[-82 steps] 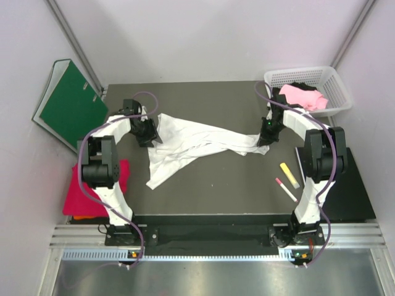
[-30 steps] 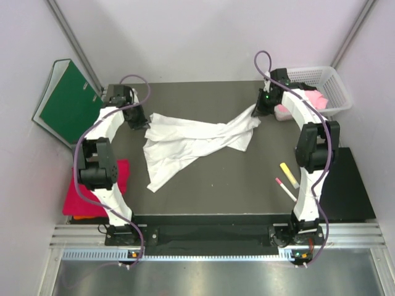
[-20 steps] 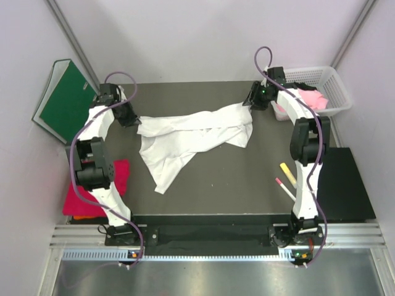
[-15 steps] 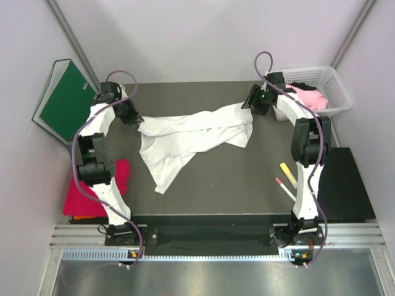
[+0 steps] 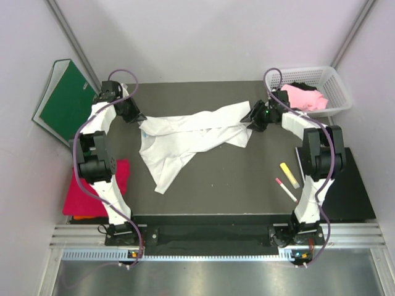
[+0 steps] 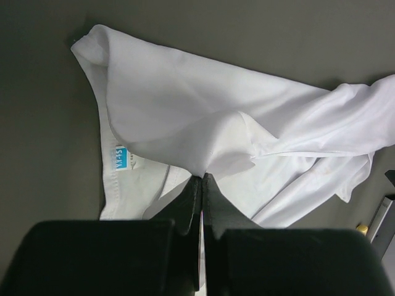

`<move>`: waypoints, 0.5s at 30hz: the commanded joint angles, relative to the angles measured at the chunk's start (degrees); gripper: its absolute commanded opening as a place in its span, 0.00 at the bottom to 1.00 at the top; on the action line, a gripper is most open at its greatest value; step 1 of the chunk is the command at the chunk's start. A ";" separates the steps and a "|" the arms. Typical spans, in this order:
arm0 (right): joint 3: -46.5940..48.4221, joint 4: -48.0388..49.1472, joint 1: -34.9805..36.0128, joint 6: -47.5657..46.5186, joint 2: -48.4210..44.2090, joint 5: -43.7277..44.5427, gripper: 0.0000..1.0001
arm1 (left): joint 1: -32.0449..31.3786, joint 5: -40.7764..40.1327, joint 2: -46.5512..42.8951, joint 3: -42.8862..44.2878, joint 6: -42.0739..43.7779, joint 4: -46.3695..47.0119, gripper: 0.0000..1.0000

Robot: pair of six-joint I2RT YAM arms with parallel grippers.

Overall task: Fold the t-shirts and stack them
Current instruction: Flatten out the tshirt

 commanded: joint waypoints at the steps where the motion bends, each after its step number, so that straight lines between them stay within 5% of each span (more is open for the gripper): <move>1: -5.14 15.34 0.92 12.43 -1.08 -6.61 0.47 | -0.04 1.50 -0.16 0.92 -0.07 1.72 0.00; 8: -5.86 28.09 2.68 24.92 6.05 -7.85 0.44 | -0.03 1.32 -0.25 0.57 0.89 1.45 0.00; 15: -0.49 24.23 4.18 28.88 11.85 -7.32 0.42 | 0.05 0.88 -0.34 1.00 1.77 0.75 0.00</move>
